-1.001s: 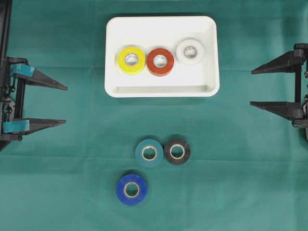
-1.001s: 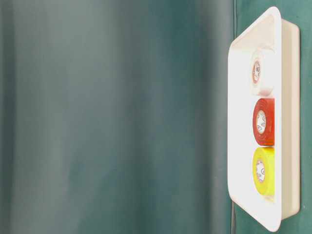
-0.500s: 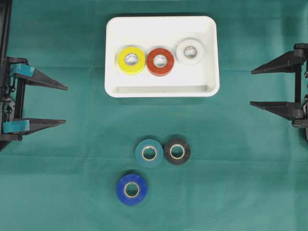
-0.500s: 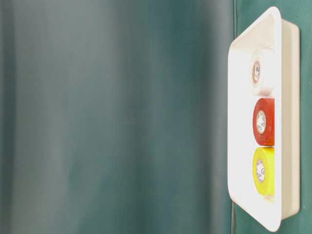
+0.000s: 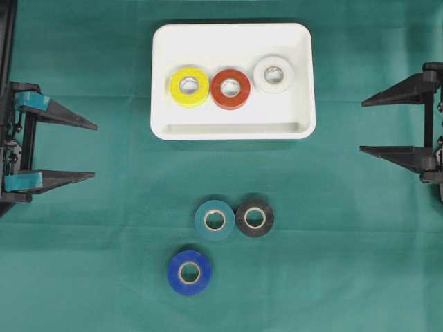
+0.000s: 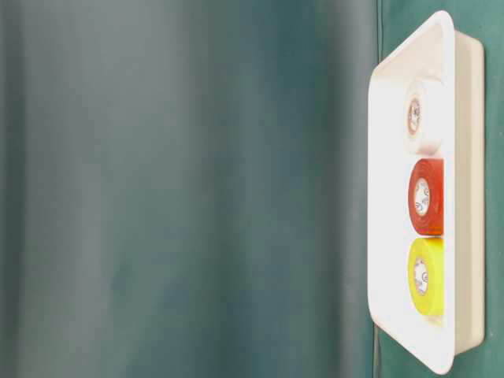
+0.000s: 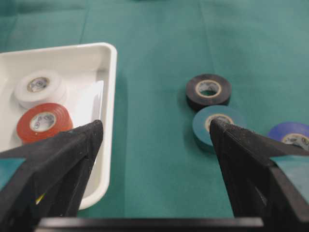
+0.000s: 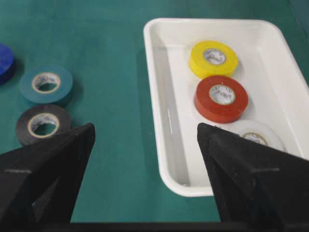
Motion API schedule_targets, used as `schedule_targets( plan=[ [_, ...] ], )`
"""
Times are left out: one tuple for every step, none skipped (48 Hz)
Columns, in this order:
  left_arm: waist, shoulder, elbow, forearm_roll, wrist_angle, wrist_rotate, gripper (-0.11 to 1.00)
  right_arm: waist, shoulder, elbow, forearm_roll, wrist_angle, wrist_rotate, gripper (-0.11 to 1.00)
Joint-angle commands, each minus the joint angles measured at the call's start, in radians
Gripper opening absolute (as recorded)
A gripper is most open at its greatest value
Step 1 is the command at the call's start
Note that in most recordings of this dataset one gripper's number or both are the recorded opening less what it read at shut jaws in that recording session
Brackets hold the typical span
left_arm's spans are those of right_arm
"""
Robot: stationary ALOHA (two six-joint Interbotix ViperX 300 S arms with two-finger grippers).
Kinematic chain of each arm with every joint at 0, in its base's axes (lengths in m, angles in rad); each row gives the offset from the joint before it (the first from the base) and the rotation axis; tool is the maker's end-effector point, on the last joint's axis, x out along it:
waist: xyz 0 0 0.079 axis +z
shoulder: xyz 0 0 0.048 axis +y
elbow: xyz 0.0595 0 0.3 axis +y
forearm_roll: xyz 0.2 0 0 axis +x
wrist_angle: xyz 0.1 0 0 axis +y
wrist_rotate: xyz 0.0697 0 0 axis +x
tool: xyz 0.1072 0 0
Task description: Pick up the tape from a random location and place it into the white case.
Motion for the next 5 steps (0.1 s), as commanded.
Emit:
schedule_targets(
  plan=[
    [-0.003, 0.009, -0.011, -0.002, 0.0, -0.002, 0.92, 0.002, 0.006, -0.011, 0.002, -0.005, 0.0, 0.85],
    [-0.003, 0.009, -0.011, -0.002, 0.002, -0.002, 0.92, 0.002, 0.006, -0.011, 0.002, -0.005, 0.0, 0.85],
    [-0.003, 0.009, -0.011, -0.002, 0.003, -0.002, 0.92, 0.002, 0.006, -0.009, 0.002, -0.005, 0.0, 0.85],
    [-0.003, 0.009, -0.011, -0.002, 0.005, -0.002, 0.92, 0.002, 0.006, -0.011, 0.002, -0.005, 0.0, 0.85],
    [-0.003, 0.009, -0.011, -0.002, 0.008, -0.002, 0.92, 0.002, 0.006, -0.011, 0.002, -0.005, 0.0, 0.85]
  ],
)
